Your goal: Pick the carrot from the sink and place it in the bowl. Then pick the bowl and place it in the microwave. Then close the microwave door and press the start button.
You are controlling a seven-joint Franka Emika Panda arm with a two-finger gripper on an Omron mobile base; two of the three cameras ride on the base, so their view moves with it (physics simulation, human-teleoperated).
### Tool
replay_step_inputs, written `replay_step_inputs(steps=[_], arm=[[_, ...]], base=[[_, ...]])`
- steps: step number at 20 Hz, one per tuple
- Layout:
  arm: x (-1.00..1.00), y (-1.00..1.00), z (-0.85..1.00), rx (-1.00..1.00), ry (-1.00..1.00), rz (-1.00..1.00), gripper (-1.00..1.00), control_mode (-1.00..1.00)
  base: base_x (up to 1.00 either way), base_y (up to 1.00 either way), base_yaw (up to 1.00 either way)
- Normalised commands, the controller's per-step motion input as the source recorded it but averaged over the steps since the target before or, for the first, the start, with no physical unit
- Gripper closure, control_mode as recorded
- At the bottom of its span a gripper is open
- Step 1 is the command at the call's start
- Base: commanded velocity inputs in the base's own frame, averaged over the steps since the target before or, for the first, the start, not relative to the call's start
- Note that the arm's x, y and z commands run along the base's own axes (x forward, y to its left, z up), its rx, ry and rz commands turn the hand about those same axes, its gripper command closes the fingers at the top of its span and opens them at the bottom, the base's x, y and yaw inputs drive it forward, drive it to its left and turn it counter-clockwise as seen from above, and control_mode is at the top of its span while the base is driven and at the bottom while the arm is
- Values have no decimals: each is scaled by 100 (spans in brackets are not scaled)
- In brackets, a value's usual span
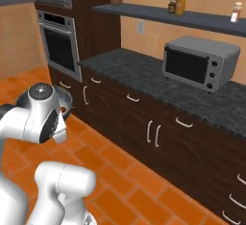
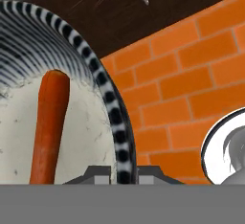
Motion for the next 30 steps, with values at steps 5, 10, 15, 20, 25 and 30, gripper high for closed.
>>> replay_step_inputs(steps=[5,10,15,20,25,30], arm=[[0,0,0,0,0,0,100,100],[0,0,0,0,0,0,100,100],[0,0,0,0,0,0,100,100],[0,0,0,0,0,0,100,100],[0,0,0,0,0,0,100,100],[0,0,0,0,0,0,100,100]], base=[[100,-12,10],[100,20,8],[100,76,2],[86,100,0],[81,100,-4],[85,89,-16]])
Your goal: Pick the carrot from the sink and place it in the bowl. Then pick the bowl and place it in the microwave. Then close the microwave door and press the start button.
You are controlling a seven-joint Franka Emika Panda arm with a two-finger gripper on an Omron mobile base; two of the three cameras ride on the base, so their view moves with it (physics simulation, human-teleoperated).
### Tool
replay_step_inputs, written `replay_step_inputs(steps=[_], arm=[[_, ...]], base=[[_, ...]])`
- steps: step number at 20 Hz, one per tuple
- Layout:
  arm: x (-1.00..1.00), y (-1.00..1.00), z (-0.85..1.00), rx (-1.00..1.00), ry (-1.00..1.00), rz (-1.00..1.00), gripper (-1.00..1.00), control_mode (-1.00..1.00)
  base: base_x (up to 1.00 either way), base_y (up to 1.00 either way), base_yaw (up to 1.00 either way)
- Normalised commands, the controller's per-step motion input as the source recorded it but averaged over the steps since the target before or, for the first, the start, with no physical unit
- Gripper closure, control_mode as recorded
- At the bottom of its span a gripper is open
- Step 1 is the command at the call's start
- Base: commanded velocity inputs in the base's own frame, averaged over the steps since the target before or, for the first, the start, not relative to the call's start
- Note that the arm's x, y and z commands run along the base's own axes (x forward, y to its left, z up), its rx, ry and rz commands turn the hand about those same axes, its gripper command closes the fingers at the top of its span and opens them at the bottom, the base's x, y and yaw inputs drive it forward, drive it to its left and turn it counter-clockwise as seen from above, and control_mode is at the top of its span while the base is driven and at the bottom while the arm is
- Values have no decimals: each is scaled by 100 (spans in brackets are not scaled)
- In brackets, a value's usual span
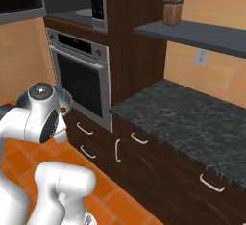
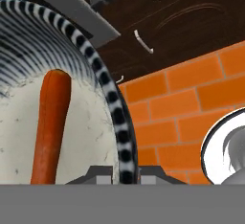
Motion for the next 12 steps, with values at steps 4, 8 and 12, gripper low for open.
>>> replay_step_inputs(steps=[4,8,12], arm=[[0,0,0,0,0,0,100,100],[0,0,0,0,0,0,100,100],[0,0,0,0,0,0,100,100]], base=[[81,78,-24],[73,68,-31],[61,41,-36]])
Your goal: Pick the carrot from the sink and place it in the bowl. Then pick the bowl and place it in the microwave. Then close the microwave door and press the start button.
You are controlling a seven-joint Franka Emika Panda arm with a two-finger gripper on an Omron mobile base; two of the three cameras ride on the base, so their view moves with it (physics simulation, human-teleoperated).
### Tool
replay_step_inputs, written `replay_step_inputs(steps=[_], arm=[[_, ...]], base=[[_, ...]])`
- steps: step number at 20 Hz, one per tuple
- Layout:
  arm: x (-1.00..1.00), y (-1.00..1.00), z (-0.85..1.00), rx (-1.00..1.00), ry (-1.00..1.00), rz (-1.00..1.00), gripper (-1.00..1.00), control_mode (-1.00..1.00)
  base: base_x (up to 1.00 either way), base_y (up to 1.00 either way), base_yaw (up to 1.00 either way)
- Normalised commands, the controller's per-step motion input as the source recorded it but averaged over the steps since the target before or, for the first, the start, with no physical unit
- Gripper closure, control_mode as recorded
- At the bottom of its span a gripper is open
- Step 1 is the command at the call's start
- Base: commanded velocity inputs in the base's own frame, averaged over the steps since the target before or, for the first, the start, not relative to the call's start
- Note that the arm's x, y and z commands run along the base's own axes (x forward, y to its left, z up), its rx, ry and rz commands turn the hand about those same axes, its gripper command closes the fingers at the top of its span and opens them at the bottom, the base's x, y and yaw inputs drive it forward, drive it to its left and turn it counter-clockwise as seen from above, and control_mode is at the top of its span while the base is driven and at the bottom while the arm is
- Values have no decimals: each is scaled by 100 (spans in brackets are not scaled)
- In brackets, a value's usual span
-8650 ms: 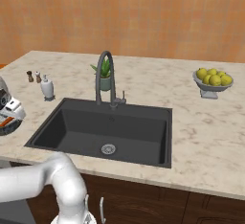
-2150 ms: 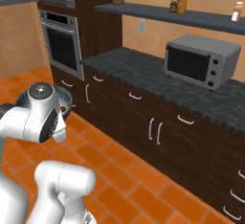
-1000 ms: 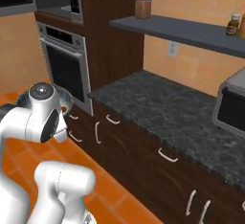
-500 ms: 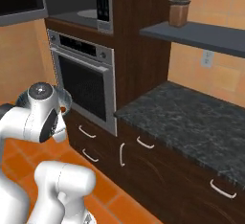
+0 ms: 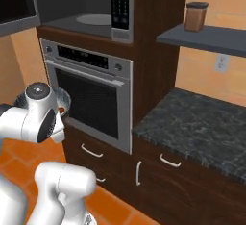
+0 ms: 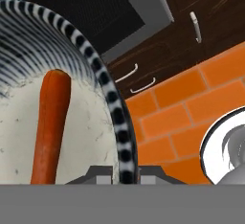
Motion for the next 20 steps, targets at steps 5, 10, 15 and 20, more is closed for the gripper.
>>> replay_step_inputs(steps=[5,10,15,20], arm=[[0,0,0,0,0,0,100,100],[0,0,0,0,0,0,100,100],[0,0,0,0,0,0,100,100],[0,0,0,0,0,0,100,100]], base=[[55,36,-38],[49,40,-37],[25,49,-33],[27,39,-29]])
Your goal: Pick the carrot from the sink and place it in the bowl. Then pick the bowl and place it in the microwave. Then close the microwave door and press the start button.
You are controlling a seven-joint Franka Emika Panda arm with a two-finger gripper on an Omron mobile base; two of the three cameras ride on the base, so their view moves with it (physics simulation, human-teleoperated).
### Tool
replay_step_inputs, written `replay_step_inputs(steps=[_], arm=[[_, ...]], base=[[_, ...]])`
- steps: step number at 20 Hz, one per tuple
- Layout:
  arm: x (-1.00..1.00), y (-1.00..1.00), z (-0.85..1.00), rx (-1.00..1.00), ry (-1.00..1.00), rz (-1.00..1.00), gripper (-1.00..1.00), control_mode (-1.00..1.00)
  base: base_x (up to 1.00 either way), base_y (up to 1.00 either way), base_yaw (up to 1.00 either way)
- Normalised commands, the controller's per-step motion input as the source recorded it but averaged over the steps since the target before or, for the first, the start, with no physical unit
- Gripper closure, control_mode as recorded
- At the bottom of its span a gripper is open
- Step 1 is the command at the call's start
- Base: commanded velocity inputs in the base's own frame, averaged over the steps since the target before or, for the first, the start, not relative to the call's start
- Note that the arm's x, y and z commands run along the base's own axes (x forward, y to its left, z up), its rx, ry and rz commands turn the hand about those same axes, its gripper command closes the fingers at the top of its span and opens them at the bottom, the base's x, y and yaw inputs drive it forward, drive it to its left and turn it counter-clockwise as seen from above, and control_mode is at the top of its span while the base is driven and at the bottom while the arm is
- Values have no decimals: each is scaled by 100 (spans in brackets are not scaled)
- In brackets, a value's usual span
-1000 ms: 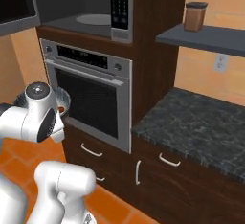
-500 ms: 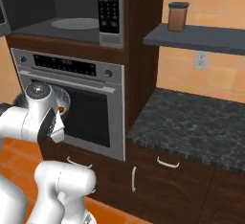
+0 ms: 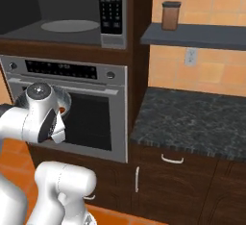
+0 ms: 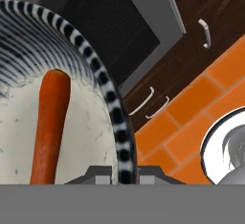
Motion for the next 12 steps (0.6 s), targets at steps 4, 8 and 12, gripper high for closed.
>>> replay_step_inputs(steps=[4,8,12], arm=[[0,0,0,0,0,0,100,100],[0,0,0,0,0,0,100,100],[0,0,0,0,0,0,100,100]], base=[[39,45,-24],[46,42,-22],[37,37,-20]])
